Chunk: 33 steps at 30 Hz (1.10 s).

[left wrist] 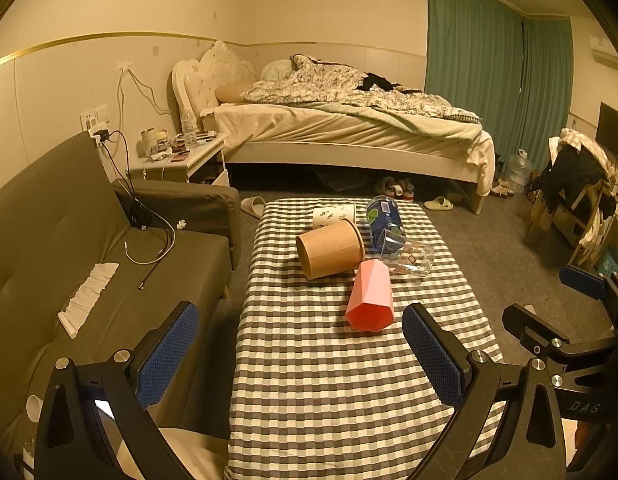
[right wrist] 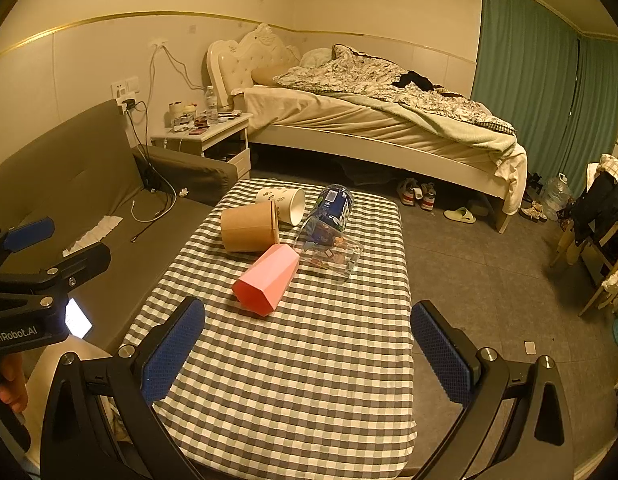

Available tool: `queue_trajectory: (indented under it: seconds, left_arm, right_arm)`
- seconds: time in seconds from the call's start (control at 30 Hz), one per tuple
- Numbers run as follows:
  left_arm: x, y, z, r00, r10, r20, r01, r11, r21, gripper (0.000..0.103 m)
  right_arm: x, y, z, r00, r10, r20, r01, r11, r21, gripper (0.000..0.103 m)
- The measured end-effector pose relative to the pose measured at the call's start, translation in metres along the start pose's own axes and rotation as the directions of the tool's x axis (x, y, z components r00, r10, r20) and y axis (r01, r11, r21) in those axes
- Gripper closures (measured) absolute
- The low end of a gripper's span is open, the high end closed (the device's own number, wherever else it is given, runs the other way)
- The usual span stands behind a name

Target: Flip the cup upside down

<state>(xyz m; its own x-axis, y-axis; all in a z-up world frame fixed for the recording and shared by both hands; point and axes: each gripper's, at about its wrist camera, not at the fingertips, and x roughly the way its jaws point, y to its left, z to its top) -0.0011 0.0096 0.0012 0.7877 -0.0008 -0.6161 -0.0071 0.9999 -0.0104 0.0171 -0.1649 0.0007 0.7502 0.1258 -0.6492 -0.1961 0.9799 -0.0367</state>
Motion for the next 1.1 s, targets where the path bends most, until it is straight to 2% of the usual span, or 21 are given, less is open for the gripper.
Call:
queue_trajectory:
  seconds: [0.37,0.63,0.8,0.9,1.03,1.1]
  left_arm:
    - [0.015,-0.002,0.003,0.999,0.021,-0.026,-0.021,1.0,-0.007,0.0]
    - [0.046,-0.009,0.011,0.996,0.065,-0.064,-0.067,0.997,-0.029,0.0]
    - [0.081,-0.009,0.014,0.99,0.089,-0.112,-0.096,0.994,-0.054,0.0]
    - [0.101,-0.009,0.013,0.985,0.105,-0.137,-0.113,0.992,-0.055,0.0]
    - [0.125,-0.008,0.008,0.978,0.112,-0.175,-0.124,0.991,-0.057,0.0]
    - [0.134,-0.008,0.006,0.976,0.114,-0.185,-0.125,0.991,-0.053,0.0]
  right_arm:
    - [0.013,-0.001,0.008,1.0,0.02,0.0,-0.02,0.998,-0.061,0.0]
    - [0.041,-0.018,0.026,0.998,0.065,0.0,-0.065,0.991,-0.12,0.0]
    - [0.09,-0.042,0.043,0.998,0.053,-0.043,-0.06,0.983,-0.174,0.0]
    - [0.132,-0.052,0.048,0.995,0.036,-0.098,-0.059,0.969,-0.24,0.0]
    - [0.192,-0.056,0.046,0.984,0.045,-0.173,-0.103,0.933,-0.345,0.0]
    - [0.217,-0.057,0.045,0.976,0.078,-0.204,-0.15,0.917,-0.368,0.0]
